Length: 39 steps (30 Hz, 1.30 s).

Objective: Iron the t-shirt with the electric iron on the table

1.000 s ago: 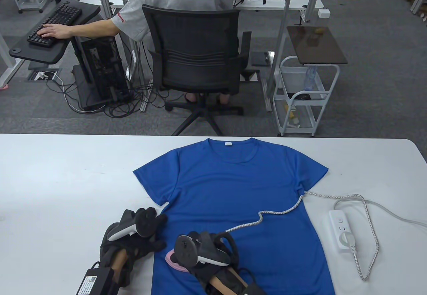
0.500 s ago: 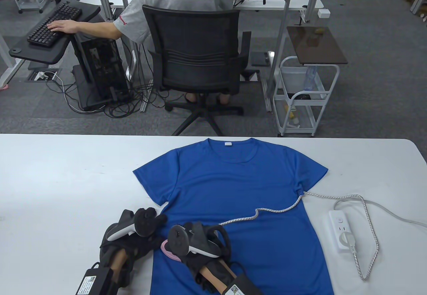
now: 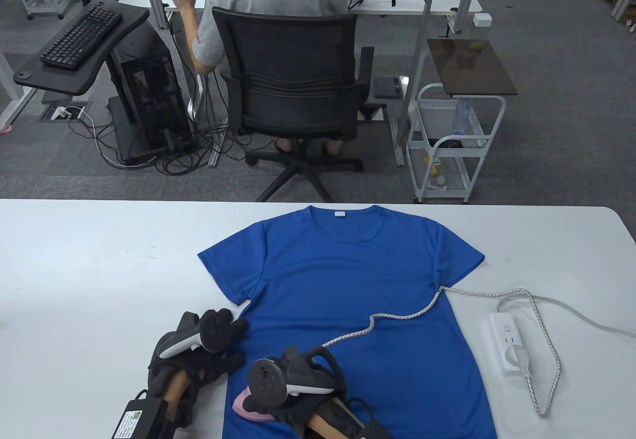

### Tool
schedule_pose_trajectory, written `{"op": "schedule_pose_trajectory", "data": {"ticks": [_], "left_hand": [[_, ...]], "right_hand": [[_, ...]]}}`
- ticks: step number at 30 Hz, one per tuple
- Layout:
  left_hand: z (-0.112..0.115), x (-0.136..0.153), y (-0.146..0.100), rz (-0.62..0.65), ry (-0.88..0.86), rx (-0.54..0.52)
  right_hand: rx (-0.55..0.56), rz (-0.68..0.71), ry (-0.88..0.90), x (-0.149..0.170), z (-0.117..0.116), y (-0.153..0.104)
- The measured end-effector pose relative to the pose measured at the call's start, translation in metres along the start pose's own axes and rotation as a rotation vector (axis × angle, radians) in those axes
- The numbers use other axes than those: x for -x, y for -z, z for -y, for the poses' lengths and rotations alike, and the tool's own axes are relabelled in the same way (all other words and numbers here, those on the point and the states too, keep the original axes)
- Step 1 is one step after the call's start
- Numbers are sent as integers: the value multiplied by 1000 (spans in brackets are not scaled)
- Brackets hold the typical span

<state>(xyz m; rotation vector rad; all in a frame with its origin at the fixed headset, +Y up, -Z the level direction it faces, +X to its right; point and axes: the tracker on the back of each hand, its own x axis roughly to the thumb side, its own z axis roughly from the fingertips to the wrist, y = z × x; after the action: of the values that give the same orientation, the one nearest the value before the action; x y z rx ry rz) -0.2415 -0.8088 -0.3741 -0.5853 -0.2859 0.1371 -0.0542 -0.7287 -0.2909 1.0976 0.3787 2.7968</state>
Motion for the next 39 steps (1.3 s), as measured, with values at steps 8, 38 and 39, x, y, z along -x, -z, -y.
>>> {"op": "schedule_pose_trajectory", "data": {"ticks": [8, 38, 39], "left_hand": [[-1, 8, -2, 35, -69, -2], [0, -3, 1, -54, 55, -17], [0, -3, 1, -58, 55, -23]], "right_hand": [[60, -122, 3, 4, 2, 14], [153, -428, -38, 51, 14, 67], [152, -428, -46, 51, 13, 65]]}}
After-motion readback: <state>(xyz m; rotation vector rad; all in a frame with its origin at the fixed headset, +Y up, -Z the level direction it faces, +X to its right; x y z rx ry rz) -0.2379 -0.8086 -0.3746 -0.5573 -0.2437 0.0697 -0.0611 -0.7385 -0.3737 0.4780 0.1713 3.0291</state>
